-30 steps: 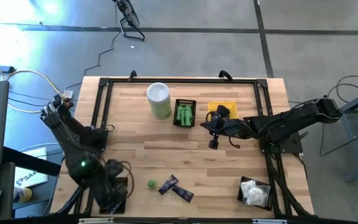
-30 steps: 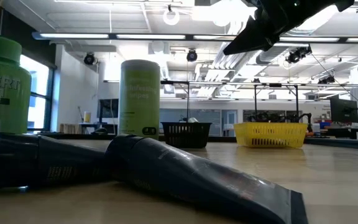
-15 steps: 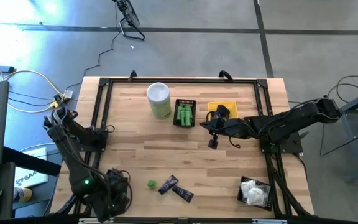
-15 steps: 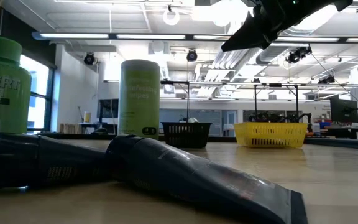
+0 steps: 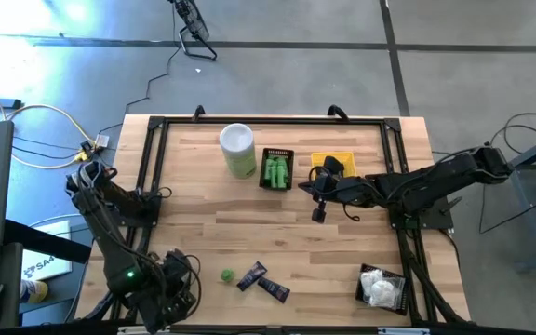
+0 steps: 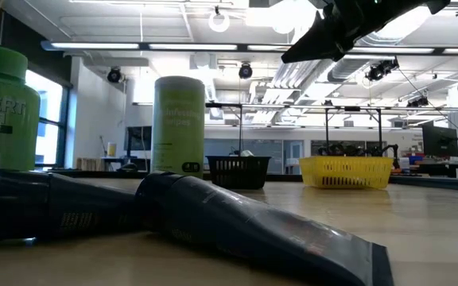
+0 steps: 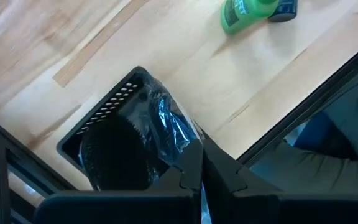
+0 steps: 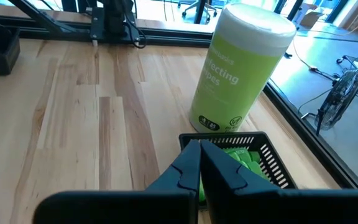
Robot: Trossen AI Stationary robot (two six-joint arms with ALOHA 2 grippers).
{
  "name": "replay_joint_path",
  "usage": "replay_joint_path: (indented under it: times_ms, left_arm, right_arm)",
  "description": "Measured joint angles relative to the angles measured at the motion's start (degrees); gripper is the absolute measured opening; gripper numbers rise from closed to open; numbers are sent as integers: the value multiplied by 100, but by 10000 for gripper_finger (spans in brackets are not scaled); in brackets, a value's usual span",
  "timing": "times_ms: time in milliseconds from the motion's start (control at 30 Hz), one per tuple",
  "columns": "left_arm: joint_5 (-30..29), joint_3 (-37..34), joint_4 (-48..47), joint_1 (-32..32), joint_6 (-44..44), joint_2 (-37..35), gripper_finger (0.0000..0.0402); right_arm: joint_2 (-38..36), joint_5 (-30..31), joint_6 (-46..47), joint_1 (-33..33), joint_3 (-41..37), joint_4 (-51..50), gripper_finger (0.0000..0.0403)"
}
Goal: Pick & Place Travel size toiletries
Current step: Put the black hair brush into the bottom left black bin
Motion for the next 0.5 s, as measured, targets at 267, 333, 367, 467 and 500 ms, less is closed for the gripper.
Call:
replay_joint_path:
  times_ms: [267,333,367,467,500]
  left_arm:
    - [420,-4,-176,-2,-287,-2,0]
    - [433,-4,-169,-4,-269,-2,0]
    - [433,-4,-169,-4,-271,-2,0]
    - [431,-4,-169,-4,-269,-4,0]
    - [431,-4,-169,-4,-269,-4,0]
  right_arm:
    - [0,-2,-2,-2,0,-1,5]
    - [0,-2,-2,-2,0,-1,5]
    - [0,-3,-2,-2,0,-1,5]
    - [0,-4,-2,0,0,-1,5]
    - [0,-4,-2,-2,0,-1,5]
